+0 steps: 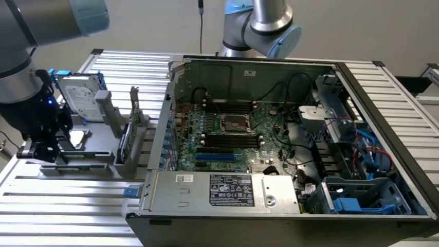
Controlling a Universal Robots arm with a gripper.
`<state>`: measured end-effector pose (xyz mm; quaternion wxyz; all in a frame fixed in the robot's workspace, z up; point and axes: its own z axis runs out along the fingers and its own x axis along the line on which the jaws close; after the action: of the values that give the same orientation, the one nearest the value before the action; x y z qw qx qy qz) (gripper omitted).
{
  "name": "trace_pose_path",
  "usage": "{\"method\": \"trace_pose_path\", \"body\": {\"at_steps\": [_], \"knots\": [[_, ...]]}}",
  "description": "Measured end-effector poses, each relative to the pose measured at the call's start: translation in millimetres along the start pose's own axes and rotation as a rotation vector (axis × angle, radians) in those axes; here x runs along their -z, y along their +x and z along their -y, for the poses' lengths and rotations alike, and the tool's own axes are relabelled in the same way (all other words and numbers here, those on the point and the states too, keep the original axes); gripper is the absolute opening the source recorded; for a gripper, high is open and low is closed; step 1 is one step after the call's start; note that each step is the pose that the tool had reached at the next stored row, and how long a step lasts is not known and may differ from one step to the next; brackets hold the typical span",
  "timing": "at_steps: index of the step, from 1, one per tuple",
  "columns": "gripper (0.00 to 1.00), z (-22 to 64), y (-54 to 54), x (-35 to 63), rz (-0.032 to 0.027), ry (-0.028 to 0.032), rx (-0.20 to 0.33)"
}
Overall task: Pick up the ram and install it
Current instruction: 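Pick up the ram and move it above insertion slot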
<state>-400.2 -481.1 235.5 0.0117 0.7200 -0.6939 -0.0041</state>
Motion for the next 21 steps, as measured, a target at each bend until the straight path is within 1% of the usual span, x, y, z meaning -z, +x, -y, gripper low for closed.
{"method": "trace_pose_path", "body": {"at_steps": [21], "knots": [[0.42, 1.2, 1.0, -38.2, -0.0011, 0.0000, 0.006]]}}
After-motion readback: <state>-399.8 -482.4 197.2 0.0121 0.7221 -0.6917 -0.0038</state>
